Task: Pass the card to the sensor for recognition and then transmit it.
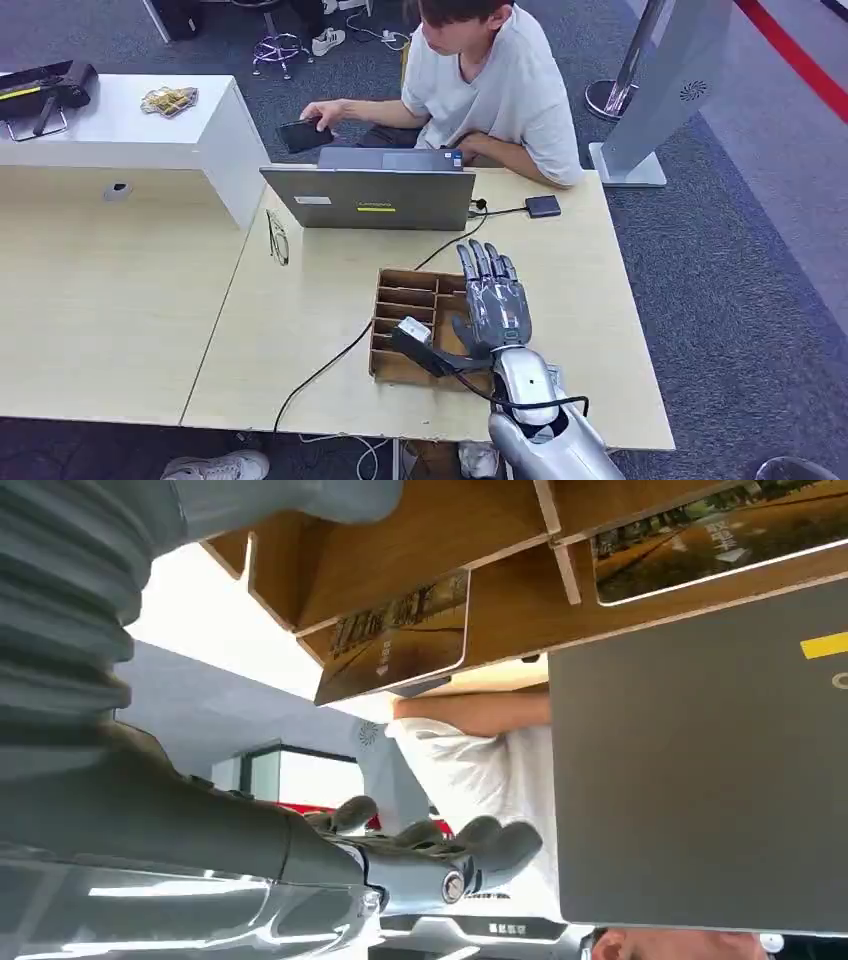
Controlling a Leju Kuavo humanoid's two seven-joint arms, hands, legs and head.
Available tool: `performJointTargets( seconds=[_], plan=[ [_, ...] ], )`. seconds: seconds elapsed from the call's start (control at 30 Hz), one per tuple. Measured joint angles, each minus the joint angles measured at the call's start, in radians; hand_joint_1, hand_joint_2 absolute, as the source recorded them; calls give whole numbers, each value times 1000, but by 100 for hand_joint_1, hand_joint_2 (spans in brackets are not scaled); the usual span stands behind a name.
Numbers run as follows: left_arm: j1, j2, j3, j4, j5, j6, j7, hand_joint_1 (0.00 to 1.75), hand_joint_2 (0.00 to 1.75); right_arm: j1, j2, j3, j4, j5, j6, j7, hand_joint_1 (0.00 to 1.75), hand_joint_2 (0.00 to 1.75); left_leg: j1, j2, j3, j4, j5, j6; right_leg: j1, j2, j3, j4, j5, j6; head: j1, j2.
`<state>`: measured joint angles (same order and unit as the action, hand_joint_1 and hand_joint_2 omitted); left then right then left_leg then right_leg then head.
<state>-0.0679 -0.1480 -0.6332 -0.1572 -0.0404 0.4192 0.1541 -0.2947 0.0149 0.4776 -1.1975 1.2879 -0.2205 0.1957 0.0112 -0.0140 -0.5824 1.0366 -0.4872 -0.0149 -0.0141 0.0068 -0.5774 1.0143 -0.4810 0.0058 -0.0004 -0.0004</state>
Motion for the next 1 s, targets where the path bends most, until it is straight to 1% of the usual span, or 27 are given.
performJointTargets(
  seconds=[0.07,0.17,0.2,0.23,0.27,0.37,0.47,0.57,0.63,0.7,0.87,1.0],
  plan=[
    [0,0,0,0,0,0,0,0,0,0,0,0,0,0,0,0,23,175,0,0,0,0,0,0,0,0,0,0,0,0,0,0],
    [0,0,0,0,1,0,0,0,0,0,-1,0,0,0,0,0,30,175,0,0,0,0,0,0,0,0,0,0,0,0,0,0],
    [0,0,0,0,2,0,0,0,0,0,-1,0,0,0,0,0,42,175,0,0,0,0,0,0,0,0,0,0,0,0,0,0],
    [0,0,0,0,2,0,0,0,0,0,-1,0,0,0,0,0,49,175,0,0,0,0,0,0,0,0,0,0,0,0,0,0],
    [0,0,0,0,2,0,0,0,0,0,-2,0,0,0,0,1,51,175,0,0,0,0,0,0,0,0,0,0,0,0,0,0],
    [0,0,0,0,2,0,0,0,0,0,-2,0,0,-1,0,1,47,175,0,0,0,0,0,0,0,0,0,0,0,0,0,0],
    [0,0,0,0,2,1,0,0,0,0,-2,0,0,-1,0,1,54,175,0,0,0,0,0,0,0,0,0,0,0,0,0,0],
    [0,0,0,0,2,1,0,0,0,0,-2,0,0,-1,0,4,49,175,0,0,0,0,0,0,0,0,0,0,0,0,0,0],
    [0,0,0,0,2,1,0,0,0,0,-2,0,0,-1,0,5,38,175,0,0,0,0,0,0,0,0,0,0,0,0,0,0],
    [0,0,0,0,2,1,0,0,0,0,-2,0,0,-1,0,5,37,175,0,0,0,0,0,0,0,0,0,0,0,0,0,0],
    [0,0,0,0,2,1,0,0,0,0,-2,0,0,-2,0,6,37,175,0,0,0,0,0,0,0,0,0,0,0,0,0,0],
    [0,0,0,0,2,3,0,0,0,0,-2,0,9,-3,-1,11,42,175,0,0,0,0,0,0,0,0,0,0,0,0,0,0]
  ],
)
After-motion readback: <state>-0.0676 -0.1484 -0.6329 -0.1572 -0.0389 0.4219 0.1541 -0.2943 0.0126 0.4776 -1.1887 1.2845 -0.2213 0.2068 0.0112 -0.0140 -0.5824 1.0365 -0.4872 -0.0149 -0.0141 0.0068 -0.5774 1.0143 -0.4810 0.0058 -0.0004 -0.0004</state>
